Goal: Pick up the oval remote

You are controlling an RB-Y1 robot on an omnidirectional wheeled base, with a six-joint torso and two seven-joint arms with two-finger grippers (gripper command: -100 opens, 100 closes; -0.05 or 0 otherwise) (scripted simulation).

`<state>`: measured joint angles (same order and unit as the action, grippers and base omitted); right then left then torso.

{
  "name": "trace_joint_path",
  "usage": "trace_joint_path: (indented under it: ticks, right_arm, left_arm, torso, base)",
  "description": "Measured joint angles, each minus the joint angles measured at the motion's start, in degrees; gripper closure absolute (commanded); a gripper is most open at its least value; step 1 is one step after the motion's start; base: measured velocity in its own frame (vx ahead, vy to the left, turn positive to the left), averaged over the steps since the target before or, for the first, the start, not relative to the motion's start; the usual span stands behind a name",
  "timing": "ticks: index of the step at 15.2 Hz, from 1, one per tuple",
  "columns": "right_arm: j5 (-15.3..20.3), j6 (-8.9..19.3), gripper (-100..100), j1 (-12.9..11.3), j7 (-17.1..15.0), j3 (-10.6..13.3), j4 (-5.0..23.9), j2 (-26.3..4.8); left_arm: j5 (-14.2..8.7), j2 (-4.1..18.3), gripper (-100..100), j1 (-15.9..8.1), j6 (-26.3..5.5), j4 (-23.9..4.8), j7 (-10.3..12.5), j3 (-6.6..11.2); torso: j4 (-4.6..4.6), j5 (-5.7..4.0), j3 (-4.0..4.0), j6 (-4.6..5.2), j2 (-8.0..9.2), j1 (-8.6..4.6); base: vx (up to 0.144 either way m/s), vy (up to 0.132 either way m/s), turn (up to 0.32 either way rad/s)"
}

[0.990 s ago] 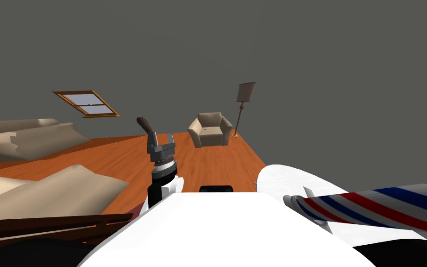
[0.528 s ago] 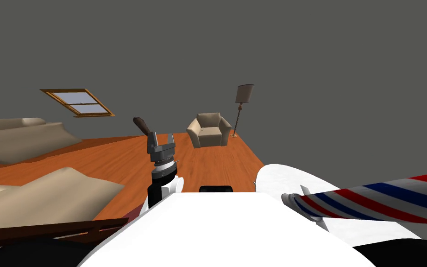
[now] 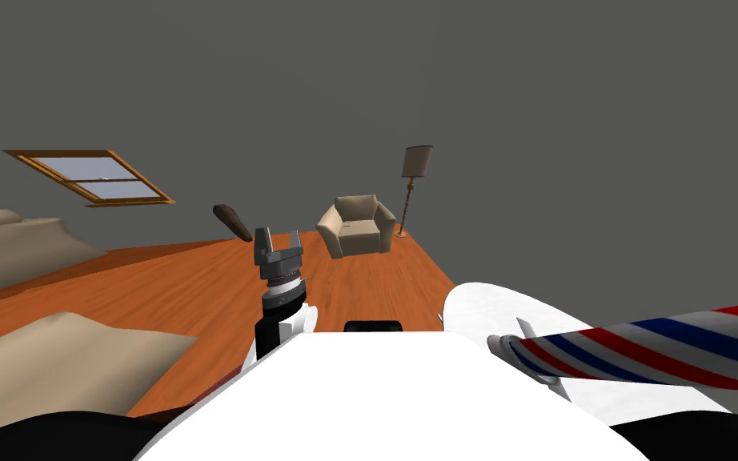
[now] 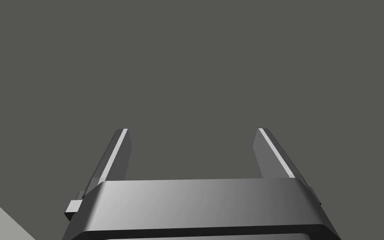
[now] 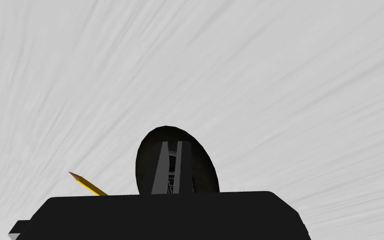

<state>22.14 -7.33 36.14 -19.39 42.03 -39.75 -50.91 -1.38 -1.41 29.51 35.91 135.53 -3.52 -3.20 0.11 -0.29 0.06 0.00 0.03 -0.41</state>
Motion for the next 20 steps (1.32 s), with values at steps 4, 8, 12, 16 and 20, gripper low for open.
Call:
trace_joint_path:
  ticks: [4, 8, 12, 16, 20]
  right_arm:
    - [-3.7, 2.8, -100, -0.6, -2.2, -3.6, 1.8, -0.3]
    - [-7.3, 5.7, -100, -1.6, -4.2, -7.1, 3.6, -0.4]
    - [-10.6, 8.0, -100, -2.5, -5.9, -11.2, 5.9, -0.2]
    - [-14.8, 11.6, -100, -3.1, -8.0, -14.9, 6.1, -0.8]
    - [-17.9, 14.6, -100, -3.8, -9.6, -17.6, 6.5, -0.9]
  left_arm:
    - [0.0, 0.0, 0, 0.0, 0.0, 0.0, 0.0, -0.01]
    - [0.0, 0.0, 0, 0.0, 0.0, 0.0, 0.0, -0.01]
    - [0.0, 0.0, 0, 0.0, 0.0, 0.0, 0.0, 0.00]
    - [0.0, 0.0, 0, 0.0, 0.0, 0.0, 0.0, -0.01]
    - [0.0, 0.0, 0, 0.0, 0.0, 0.0, 0.0, 0.00]
  torso:
    - [0.08, 0.07, 0.21, 0.02, 0.35, 0.27]
    - [0.09, 0.06, 0.22, 0.01, 0.36, 0.22]
    - [0.08, 0.04, 0.19, 0.01, 0.30, 0.14]
    - [0.08, 0.04, 0.20, 0.01, 0.32, 0.13]
    - [0.06, 0.02, 0.15, -0.01, 0.23, 0.05]
  base:
    - [-0.062, 0.094, -0.081]
    - [-0.055, 0.073, -0.067]
    - [-0.042, 0.055, -0.072]
    - [-0.051, 0.054, -0.069]
    - [-0.030, 0.035, -0.037]
